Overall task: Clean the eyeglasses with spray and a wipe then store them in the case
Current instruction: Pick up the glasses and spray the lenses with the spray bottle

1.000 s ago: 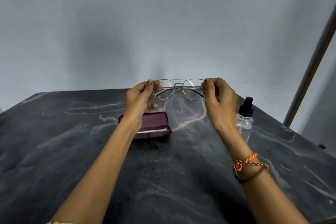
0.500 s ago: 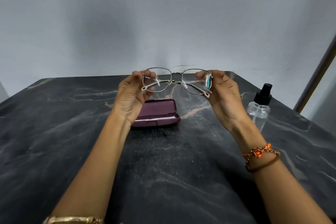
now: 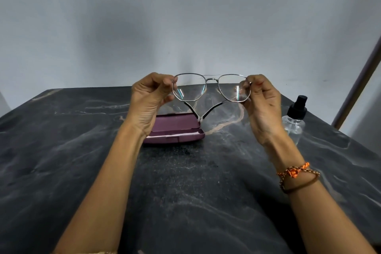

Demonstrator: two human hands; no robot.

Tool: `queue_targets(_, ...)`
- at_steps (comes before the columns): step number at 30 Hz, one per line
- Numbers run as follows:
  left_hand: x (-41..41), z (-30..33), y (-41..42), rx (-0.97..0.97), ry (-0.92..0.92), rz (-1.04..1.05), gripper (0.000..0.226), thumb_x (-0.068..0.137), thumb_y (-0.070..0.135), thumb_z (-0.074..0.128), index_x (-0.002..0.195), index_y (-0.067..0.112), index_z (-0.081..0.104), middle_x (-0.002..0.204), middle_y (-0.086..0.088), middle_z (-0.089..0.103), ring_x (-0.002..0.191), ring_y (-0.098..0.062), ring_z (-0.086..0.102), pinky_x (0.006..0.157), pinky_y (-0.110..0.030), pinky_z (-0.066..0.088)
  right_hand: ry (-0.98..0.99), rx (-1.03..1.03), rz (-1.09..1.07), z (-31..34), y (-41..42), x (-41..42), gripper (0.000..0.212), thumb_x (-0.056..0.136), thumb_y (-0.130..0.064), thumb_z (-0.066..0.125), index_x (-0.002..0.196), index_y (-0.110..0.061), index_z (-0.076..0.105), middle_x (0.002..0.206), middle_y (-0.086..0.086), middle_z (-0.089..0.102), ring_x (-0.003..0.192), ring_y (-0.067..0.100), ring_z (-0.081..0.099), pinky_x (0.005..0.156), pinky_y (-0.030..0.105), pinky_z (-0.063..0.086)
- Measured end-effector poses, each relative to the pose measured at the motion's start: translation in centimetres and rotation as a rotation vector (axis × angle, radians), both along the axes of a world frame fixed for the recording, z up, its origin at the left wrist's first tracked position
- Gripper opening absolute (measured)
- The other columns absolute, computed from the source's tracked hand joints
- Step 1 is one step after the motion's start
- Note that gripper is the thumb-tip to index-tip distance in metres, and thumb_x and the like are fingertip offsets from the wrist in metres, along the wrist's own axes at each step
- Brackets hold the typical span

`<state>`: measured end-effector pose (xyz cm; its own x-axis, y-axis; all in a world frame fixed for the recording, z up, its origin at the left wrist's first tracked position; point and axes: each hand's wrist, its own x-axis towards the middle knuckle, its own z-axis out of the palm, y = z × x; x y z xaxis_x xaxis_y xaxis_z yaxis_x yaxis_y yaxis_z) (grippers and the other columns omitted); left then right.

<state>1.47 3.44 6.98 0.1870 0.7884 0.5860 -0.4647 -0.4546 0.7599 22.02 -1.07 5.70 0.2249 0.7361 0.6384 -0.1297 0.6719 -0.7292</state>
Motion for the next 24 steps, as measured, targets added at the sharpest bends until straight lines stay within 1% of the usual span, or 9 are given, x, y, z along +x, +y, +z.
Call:
queue_targets(4, -0.1, 0.6, -0.3, 0.089, 0.042, 0.152, 0.013, 0.05, 0.039, 0.071, 0.057, 0.029, 0.07, 0.061, 0.017, 0.069, 0.065, 0.003, 0.064, 0.056, -0.01, 0.049, -0.048, 0.068, -0.115, 0.1, 0.1, 0.1, 0.027, 0.067, -0.06, 0.062, 0.068, -0.033, 0.067, 0.064, -0.017, 0.059, 0.064, -0.001, 0.049, 0.066, 0.016, 0.042)
queue_targets(7, -0.2, 0.6, -0.3, 0.132, 0.088, 0.242, 0.012, 0.051, 0.035, 0.072, 0.06, 0.027, 0.071, 0.061, 0.017, 0.07, 0.065, 0.001, 0.065, 0.06, -0.01, 0.05, -0.042, 0.123, -0.181, 0.2, 0.0, 0.2, 0.02, 0.075, -0.048, 0.057, 0.071, -0.03, 0.063, 0.066, -0.019, 0.062, 0.067, -0.004, 0.053, 0.069, 0.012, 0.043)
queue_targets(9, -0.1, 0.4, -0.3, 0.157, 0.14, 0.259, 0.009, 0.053, 0.031, 0.073, 0.06, 0.026, 0.071, 0.06, 0.017, 0.069, 0.064, 0.001, 0.064, 0.063, -0.011, 0.05, -0.045, 0.13, -0.21, 0.1, 0.1, 0.4, 0.018, 0.08, -0.039, 0.054, 0.074, -0.023, 0.059, 0.066, -0.02, 0.062, 0.069, -0.005, 0.056, 0.07, 0.011, 0.044)
queue_targets(11, 0.1, 0.2, -0.3, 0.186, 0.178, 0.261, 0.004, 0.055, 0.026, 0.072, 0.059, 0.026, 0.071, 0.058, 0.018, 0.069, 0.063, 0.002, 0.063, 0.062, -0.01, 0.049, -0.076, 0.118, -0.232, 0.1, 0.1, 0.5, 0.017, 0.082, -0.035, 0.051, 0.074, -0.021, 0.058, 0.067, -0.021, 0.063, 0.07, -0.006, 0.055, 0.07, 0.011, 0.044)
queue_targets(14, 0.0, 0.2, -0.1, 0.191, 0.175, 0.273, 0.004, 0.058, 0.021, 0.071, 0.059, 0.025, 0.071, 0.058, 0.017, 0.069, 0.062, 0.002, 0.063, 0.061, -0.009, 0.049, -0.124, 0.102, -0.263, 0.0, 0.1, 0.8, 0.018, 0.082, -0.036, 0.05, 0.074, -0.021, 0.058, 0.068, -0.02, 0.064, 0.07, -0.005, 0.055, 0.07, 0.012, 0.044)
queue_targets(19, 0.0, 0.4, -0.4, 0.154, 0.209, 0.282, 0.005, 0.056, 0.02, 0.071, 0.061, 0.023, 0.071, 0.06, 0.015, 0.07, 0.066, -0.001, 0.065, 0.066, -0.013, 0.051, -0.156, 0.14, -0.318, 0.3, -0.3, 0.9, 0.01, 0.083, -0.03, 0.056, 0.076, -0.025, 0.061, 0.07, -0.021, 0.067, 0.075, -0.003, 0.06, 0.074, 0.015, 0.048)
queue_targets(20, 0.0, 0.4, -0.5, 0.153, 0.224, 0.287, 0.006, 0.057, 0.019, 0.071, 0.061, 0.023, 0.071, 0.06, 0.016, 0.069, 0.066, -0.001, 0.064, 0.066, -0.013, 0.051, -0.159, 0.149, -0.347, 0.5, -0.5, 0.9, 0.01, 0.085, -0.026, 0.057, 0.076, -0.027, 0.062, 0.07, -0.021, 0.067, 0.075, -0.003, 0.061, 0.074, 0.015, 0.048)
queue_targets(22, 0.1, 0.7, -0.7, 0.168, 0.291, 0.291, 0.005, 0.057, 0.022, 0.071, 0.061, 0.025, 0.071, 0.06, 0.018, 0.069, 0.067, 0.001, 0.063, 0.069, -0.014, 0.052, -0.184, 0.175, -0.436, 0.8, -0.8, 1.0, 0.016, 0.087, -0.019, 0.057, 0.075, -0.03, 0.061, 0.069, -0.017, 0.066, 0.076, 0.001, 0.061, 0.073, 0.017, 0.047)
queue_targets(24, 0.2, 0.9, -0.9, 0.191, 0.371, 0.293, 0.006, 0.058, 0.025, 0.07, 0.064, 0.025, 0.069, 0.061, 0.02, 0.069, 0.069, 0.003, 0.062, 0.076, -0.015, 0.052, -0.218, 0.202, -0.509, 1.1, -1.2, 1.0, 0.013, 0.087, -0.022, 0.056, 0.076, -0.027, 0.061, 0.075, -0.014, 0.063, 0.076, 0.006, 0.061, 0.072, 0.021, 0.046)
